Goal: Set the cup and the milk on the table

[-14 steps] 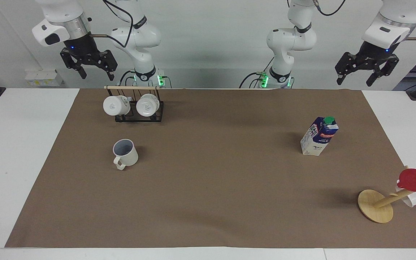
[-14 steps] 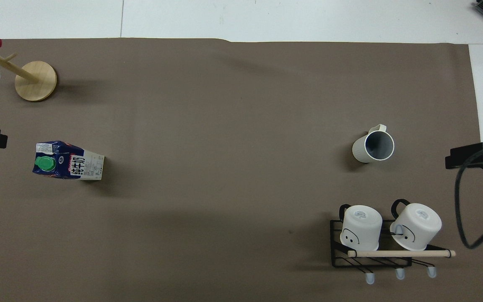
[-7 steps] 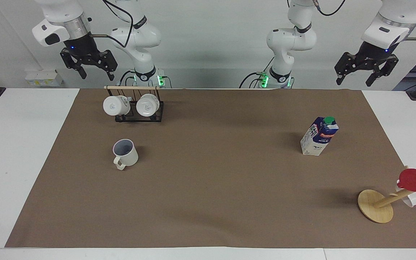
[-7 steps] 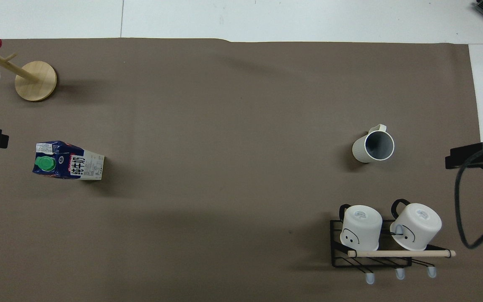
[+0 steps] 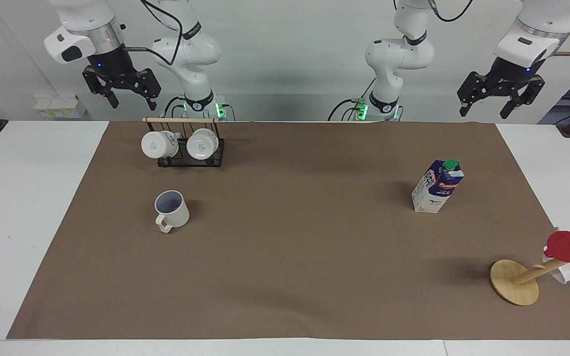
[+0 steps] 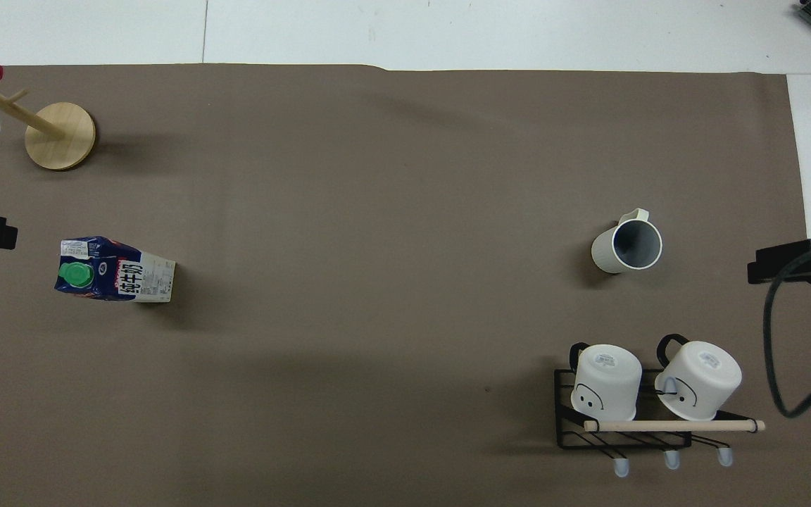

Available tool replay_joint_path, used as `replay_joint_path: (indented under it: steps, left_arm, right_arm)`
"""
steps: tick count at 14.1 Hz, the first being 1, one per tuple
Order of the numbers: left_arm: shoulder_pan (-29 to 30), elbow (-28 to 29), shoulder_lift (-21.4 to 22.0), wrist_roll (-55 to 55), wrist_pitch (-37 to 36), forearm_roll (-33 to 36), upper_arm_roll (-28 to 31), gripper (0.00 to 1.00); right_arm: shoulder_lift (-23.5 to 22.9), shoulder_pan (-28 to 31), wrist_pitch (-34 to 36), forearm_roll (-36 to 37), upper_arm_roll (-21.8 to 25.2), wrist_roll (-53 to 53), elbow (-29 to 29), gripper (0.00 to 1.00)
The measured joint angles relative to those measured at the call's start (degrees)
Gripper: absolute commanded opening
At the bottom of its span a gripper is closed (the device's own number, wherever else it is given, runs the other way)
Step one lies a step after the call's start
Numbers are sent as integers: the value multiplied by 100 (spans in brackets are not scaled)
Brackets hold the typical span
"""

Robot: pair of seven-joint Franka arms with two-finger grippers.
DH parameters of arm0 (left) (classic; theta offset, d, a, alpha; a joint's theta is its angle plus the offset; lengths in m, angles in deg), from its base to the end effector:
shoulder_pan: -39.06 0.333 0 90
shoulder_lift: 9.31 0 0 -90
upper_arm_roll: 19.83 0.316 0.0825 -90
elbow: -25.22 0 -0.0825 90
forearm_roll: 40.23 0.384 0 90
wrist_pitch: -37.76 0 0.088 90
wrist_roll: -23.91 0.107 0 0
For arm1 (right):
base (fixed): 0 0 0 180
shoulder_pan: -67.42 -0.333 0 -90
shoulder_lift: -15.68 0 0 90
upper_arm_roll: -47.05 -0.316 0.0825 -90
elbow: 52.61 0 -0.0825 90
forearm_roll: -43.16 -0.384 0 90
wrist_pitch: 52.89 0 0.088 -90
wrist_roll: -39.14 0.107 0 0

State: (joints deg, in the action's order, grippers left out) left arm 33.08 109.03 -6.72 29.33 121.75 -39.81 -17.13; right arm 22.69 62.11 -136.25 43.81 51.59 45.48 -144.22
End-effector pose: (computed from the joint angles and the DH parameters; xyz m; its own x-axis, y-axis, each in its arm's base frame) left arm 0.5274 -0.0286 0.6899 0.9875 -0.1504 0.0476 -0.1501 -0.9886 -0.0097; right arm 0.5037 0.0025 0.6659 0.9950 -0.0976 -0.0217 -0.0975 -0.9952 0.0041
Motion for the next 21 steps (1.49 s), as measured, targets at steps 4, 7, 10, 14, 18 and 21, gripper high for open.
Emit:
replay_joint_path:
  steps: [4, 7, 10, 14, 18, 21]
  left_arm:
    - [-4, 1, 1, 0, 9, -1, -19, 100]
    - [-5, 1, 1, 0, 15, -1, -26, 100]
    - [-5, 6, 1, 0, 18, -1, -31, 100]
    - [-5, 59, 28, 0, 22, -1, -32, 100]
    - [-7, 95, 56, 2, 37, -2, -33, 100]
    - [-8, 118, 67, 2, 49, -2, -34, 100]
  right_arm:
    - [0, 0, 0, 0, 0, 0, -3, 100]
    - [0, 4, 0, 0, 1, 0, -3, 100]
    - [-1, 9, -153, 0, 0, 0, -67, 100]
    - [-40, -18, -1047, -1, -18, 0, -685, 100]
    - [-521, -204, -2331, -2, -46, 154, -1403, 100]
    - [-1071, -205, -2779, -2, -47, 387, -1453, 100]
